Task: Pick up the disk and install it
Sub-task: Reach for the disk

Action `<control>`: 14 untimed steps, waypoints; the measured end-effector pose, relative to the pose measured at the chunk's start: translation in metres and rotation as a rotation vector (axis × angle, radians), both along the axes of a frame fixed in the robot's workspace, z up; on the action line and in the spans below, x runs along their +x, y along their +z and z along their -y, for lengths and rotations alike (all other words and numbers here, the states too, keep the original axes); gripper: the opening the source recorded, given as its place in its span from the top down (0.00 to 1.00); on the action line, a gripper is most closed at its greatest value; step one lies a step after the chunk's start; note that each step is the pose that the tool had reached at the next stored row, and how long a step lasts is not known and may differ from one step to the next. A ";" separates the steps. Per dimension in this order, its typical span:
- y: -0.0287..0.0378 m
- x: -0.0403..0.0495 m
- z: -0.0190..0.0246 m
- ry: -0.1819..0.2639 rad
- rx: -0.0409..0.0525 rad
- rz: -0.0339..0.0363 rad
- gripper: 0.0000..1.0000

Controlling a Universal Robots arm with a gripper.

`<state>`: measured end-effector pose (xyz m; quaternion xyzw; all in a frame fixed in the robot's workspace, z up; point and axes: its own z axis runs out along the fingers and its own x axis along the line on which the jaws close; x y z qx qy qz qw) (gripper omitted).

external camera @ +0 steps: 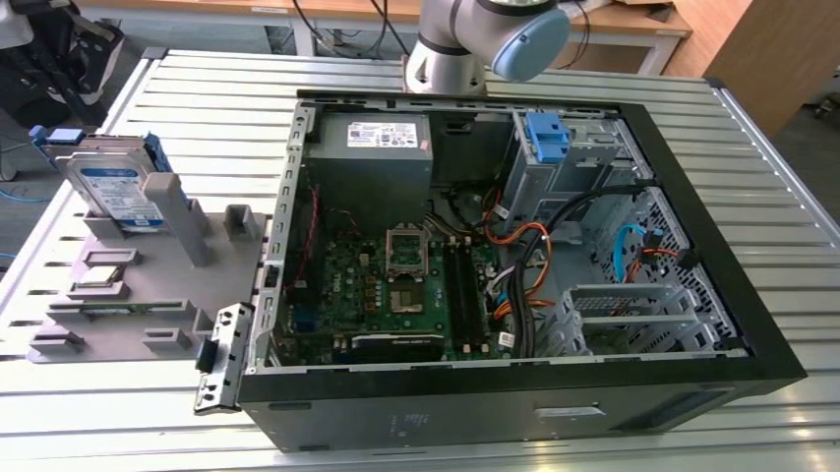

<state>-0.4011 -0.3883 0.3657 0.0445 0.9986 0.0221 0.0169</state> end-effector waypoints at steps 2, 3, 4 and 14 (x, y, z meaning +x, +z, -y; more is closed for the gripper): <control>-0.0004 -0.0004 0.0000 0.000 0.0001 0.0004 0.89; -0.0004 -0.0010 -0.0001 0.000 0.0000 0.0002 0.89; -0.0005 -0.0018 -0.0001 0.000 0.0001 0.0001 0.89; -0.0030 -0.0116 -0.0017 0.000 0.0002 0.0001 0.89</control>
